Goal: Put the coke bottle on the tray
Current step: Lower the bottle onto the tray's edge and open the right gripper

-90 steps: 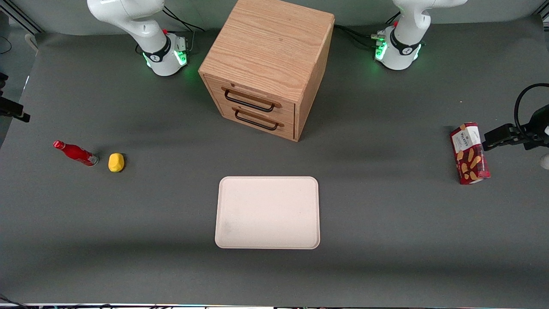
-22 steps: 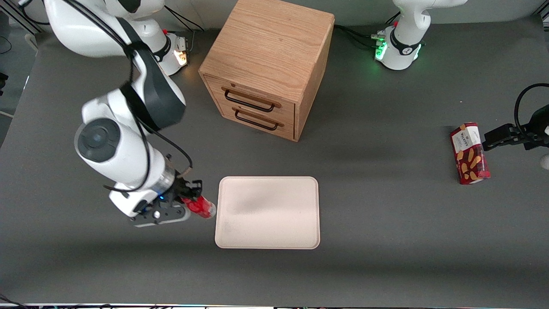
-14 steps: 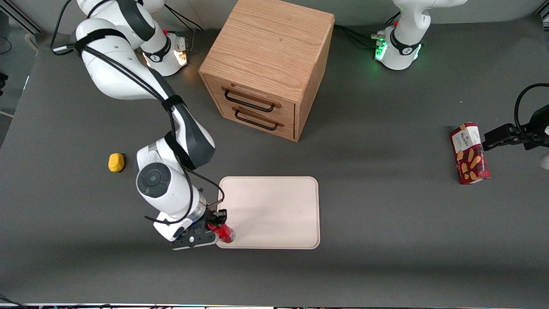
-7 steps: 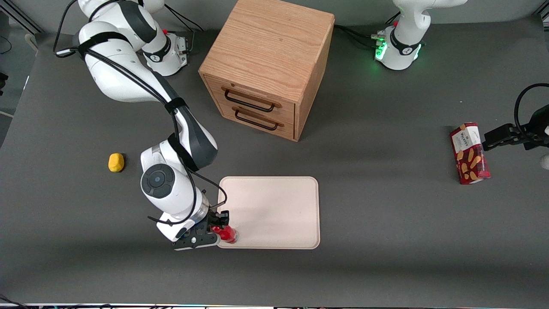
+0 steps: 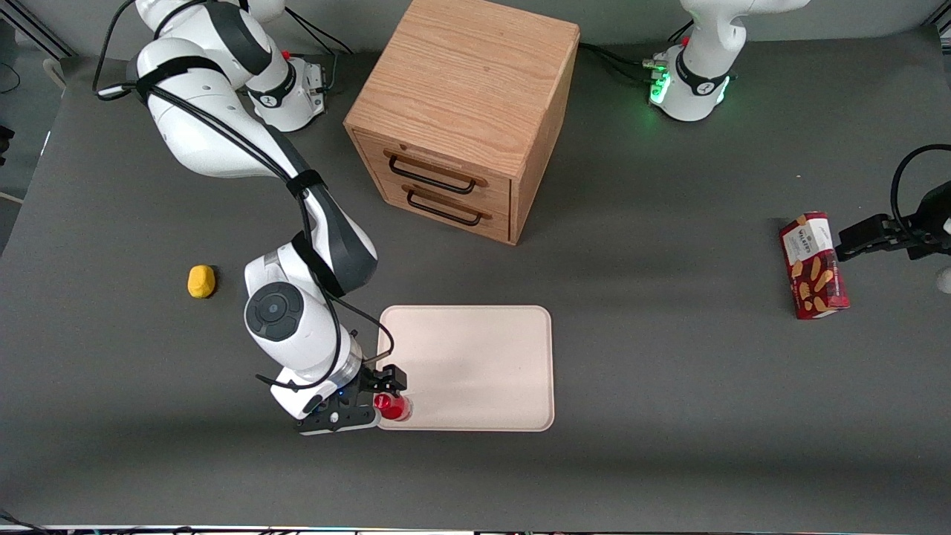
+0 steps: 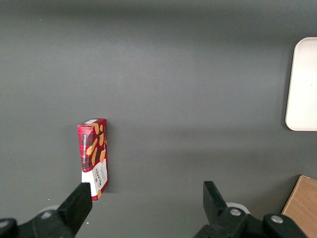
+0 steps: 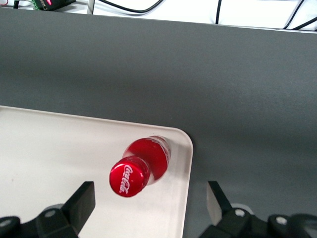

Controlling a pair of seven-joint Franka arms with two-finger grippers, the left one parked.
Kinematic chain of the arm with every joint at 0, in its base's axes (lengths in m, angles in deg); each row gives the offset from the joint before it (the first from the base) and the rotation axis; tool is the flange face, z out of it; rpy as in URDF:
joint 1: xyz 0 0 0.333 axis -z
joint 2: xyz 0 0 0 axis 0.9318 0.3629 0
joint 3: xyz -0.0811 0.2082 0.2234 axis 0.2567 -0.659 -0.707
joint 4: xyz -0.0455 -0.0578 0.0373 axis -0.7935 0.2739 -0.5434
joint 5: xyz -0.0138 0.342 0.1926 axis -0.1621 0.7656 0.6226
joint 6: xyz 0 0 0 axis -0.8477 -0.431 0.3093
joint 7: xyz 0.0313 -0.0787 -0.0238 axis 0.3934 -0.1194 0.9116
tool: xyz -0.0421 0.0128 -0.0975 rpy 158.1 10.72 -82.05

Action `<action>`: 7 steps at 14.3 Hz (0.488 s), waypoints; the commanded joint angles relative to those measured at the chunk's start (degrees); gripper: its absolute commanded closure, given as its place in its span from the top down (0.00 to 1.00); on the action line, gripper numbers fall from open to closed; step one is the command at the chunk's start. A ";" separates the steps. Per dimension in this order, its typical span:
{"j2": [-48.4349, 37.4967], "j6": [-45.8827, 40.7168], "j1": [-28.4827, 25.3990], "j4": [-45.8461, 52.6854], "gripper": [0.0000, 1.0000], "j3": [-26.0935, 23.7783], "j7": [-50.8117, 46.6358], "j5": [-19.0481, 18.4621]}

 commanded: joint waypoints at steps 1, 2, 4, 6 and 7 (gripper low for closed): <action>0.27 0.62 -0.03 0.73 1.00 -0.31 -2.16 -1.78; 0.00 0.53 0.05 0.73 1.00 -0.40 -2.33 -1.61; -1.31 0.18 0.32 0.73 1.00 -0.40 -2.77 -1.08; -4.64 -3.92 1.10 -0.06 1.00 -0.31 -2.60 -0.99; -6.83 -7.09 1.46 -0.76 1.00 -0.22 -2.51 -0.47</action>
